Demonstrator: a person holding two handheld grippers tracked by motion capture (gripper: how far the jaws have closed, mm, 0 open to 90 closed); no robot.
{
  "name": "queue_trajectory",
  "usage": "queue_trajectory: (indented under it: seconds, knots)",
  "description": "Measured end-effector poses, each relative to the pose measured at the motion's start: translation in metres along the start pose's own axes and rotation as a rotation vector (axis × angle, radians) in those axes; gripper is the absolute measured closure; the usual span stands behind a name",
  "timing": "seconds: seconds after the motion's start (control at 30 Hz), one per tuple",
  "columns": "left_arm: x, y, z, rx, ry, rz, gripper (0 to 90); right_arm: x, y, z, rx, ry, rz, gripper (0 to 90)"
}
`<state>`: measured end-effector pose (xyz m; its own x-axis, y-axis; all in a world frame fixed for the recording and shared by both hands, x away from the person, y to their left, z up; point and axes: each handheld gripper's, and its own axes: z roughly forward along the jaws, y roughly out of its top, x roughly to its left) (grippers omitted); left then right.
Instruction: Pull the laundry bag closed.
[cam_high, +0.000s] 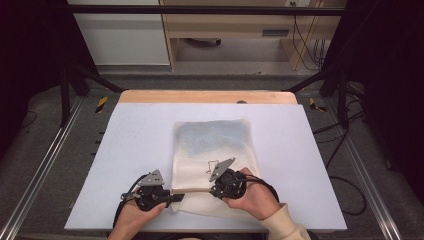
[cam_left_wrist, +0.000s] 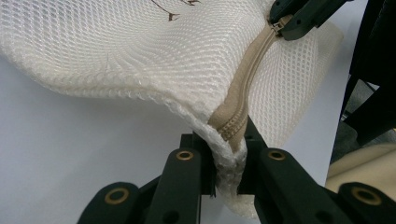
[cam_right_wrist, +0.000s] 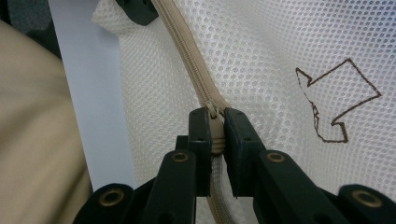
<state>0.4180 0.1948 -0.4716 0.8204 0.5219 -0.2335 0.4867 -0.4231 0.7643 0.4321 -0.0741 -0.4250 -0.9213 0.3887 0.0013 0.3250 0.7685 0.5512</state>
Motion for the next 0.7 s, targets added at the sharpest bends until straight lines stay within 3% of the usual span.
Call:
queue_trajectory:
  seconds: [0.7]
  knots:
    - [-0.002,0.000,0.000,0.005,0.003,0.010,82.2,-0.001,-0.010,-0.001,0.000,-0.002,0.020,81.9]
